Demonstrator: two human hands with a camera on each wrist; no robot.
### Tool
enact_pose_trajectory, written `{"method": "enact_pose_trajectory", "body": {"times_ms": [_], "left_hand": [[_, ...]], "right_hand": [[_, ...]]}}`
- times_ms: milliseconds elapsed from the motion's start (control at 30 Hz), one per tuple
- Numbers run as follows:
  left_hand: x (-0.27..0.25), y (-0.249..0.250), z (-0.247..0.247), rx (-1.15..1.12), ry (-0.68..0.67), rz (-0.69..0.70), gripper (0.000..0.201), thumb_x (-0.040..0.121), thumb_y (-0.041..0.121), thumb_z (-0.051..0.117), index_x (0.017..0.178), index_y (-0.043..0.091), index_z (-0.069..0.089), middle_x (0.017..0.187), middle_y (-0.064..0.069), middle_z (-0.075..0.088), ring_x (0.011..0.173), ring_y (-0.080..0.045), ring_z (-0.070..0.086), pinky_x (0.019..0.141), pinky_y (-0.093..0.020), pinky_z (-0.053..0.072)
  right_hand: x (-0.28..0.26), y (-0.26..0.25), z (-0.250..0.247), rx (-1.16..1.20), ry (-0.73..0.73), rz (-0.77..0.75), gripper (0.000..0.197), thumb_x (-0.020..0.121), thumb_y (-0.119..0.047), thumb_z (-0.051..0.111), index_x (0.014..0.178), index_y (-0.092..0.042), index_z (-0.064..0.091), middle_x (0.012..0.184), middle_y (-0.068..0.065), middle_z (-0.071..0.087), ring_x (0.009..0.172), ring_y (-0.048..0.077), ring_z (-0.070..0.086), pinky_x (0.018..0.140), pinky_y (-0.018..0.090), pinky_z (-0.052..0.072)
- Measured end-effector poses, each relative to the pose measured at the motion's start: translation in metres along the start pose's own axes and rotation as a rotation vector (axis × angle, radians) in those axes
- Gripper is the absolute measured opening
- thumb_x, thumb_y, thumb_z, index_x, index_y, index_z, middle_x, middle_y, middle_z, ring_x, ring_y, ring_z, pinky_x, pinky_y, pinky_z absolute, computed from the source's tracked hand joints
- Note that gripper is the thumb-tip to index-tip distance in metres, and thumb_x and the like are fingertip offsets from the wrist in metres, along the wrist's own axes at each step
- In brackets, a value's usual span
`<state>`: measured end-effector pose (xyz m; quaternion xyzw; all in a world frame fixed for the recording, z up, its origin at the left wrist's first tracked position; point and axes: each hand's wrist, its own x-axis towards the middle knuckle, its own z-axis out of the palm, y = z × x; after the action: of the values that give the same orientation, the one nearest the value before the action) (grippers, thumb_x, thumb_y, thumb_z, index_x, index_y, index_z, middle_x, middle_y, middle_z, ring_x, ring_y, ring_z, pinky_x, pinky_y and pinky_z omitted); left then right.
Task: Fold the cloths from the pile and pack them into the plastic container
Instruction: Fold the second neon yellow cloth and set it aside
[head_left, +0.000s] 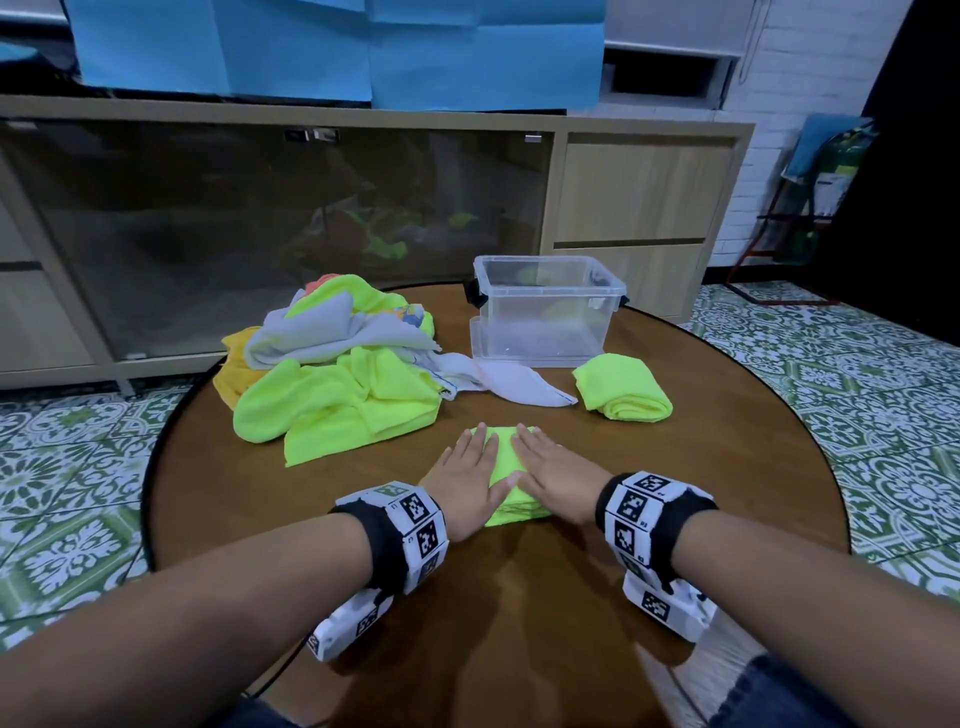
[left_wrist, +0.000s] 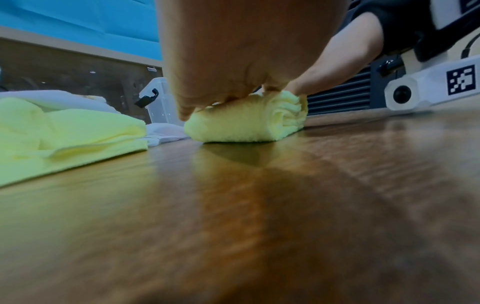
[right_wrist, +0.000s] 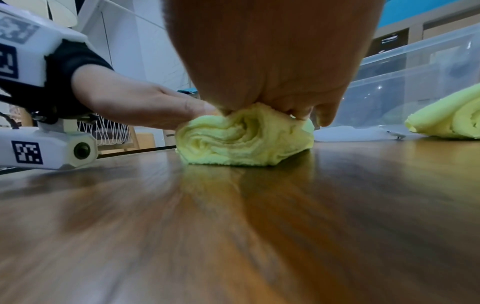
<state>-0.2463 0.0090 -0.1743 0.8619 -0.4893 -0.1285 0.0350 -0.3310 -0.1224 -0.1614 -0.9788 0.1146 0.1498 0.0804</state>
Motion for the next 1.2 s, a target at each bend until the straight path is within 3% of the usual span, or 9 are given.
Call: {"method": "enact_pose_trajectory", "body": {"times_ms": [267,400,500,567,667,900,967,1067,1200], "left_hand": [[0.008,0.002,-0.009,0.005,-0.131,-0.037,0.070,0.100,0.047,0.018,0.149,0.005,-0.009,0.156,-0.013,-0.016,0.145,-0.023,-0.012,0.118,-0.033,-0.001],[0.007,0.003,-0.008,0.020,-0.131,-0.059,0.070,0.100,0.047,0.019,0.149,0.005,-0.009,0.156,-0.013,-0.016,0.146,-0.024,-0.011,0.119,-0.033,0.000],[0.007,0.002,-0.007,0.030,-0.122,-0.066,0.071,0.100,0.048,0.019,0.149,0.005,-0.009,0.156,-0.013,-0.016,0.146,-0.024,-0.010,0.119,-0.034,0.001],[0.008,0.002,-0.007,0.039,-0.118,-0.069,0.071,0.100,0.048,0.019,0.149,0.006,-0.009,0.156,-0.013,-0.015,0.146,-0.024,-0.009,0.120,-0.035,0.003],[0.006,0.002,-0.007,0.033,-0.103,-0.064,0.070,0.100,0.049,0.019,0.149,0.007,-0.008,0.157,-0.012,-0.014,0.146,-0.023,-0.009,0.120,-0.035,0.004],[0.004,-0.001,-0.008,0.000,-0.076,-0.062,0.071,0.098,0.053,0.016,0.150,0.009,-0.006,0.157,-0.010,-0.012,0.146,-0.022,-0.008,0.120,-0.036,0.004],[0.004,-0.001,-0.009,-0.013,-0.082,-0.059,0.071,0.098,0.053,0.016,0.150,0.011,-0.007,0.157,-0.009,-0.013,0.146,-0.021,-0.008,0.120,-0.035,0.004],[0.005,0.000,-0.010,-0.054,-0.102,-0.064,0.068,0.099,0.051,0.016,0.150,0.012,-0.007,0.157,-0.008,-0.014,0.146,-0.021,-0.009,0.119,-0.035,0.004],[0.006,-0.002,-0.010,-0.012,-0.091,-0.054,0.068,0.099,0.051,0.016,0.151,0.013,-0.006,0.157,-0.008,-0.014,0.146,-0.022,-0.008,0.120,-0.036,0.006]], "right_hand": [[0.008,0.001,-0.003,0.035,-0.025,0.012,0.059,0.103,-0.035,0.019,0.150,-0.006,-0.003,0.158,0.009,-0.012,0.146,0.022,-0.008,0.120,0.037,0.006],[0.011,0.002,-0.007,0.153,0.163,0.128,0.062,0.100,-0.042,0.032,0.150,-0.009,0.015,0.157,0.009,0.012,0.143,0.027,0.018,0.114,0.041,0.024],[0.019,0.005,-0.009,0.283,0.267,0.314,0.049,0.091,-0.049,0.048,0.112,-0.006,0.051,0.114,0.011,0.055,0.105,0.026,0.052,0.074,0.031,0.043],[0.024,0.006,-0.010,0.314,0.207,0.376,0.044,0.088,-0.051,0.052,0.073,-0.011,0.044,0.076,0.002,0.049,0.072,0.019,0.048,0.051,0.025,0.029],[0.025,0.008,-0.014,0.327,0.151,0.399,0.049,0.088,-0.051,0.053,0.061,-0.015,0.033,0.063,-0.001,0.037,0.055,0.011,0.036,0.047,0.025,0.024],[0.025,0.006,-0.014,0.409,0.273,0.310,0.032,0.098,-0.033,0.043,0.069,-0.022,0.036,0.072,-0.005,0.040,0.075,0.017,0.045,0.053,0.020,0.025],[0.025,0.005,-0.012,0.412,0.232,0.320,0.025,0.100,-0.031,0.038,0.102,-0.012,0.054,0.101,0.005,0.057,0.102,0.027,0.052,0.070,0.026,0.036],[0.026,0.004,-0.012,0.387,0.197,0.371,0.042,0.101,-0.031,0.034,0.131,-0.003,0.044,0.131,0.014,0.052,0.119,0.029,0.049,0.082,0.030,0.037],[0.032,0.007,-0.011,0.352,0.144,0.392,0.035,0.101,-0.031,0.035,0.105,-0.004,0.056,0.108,0.011,0.058,0.106,0.028,0.053,0.075,0.027,0.032]]}}
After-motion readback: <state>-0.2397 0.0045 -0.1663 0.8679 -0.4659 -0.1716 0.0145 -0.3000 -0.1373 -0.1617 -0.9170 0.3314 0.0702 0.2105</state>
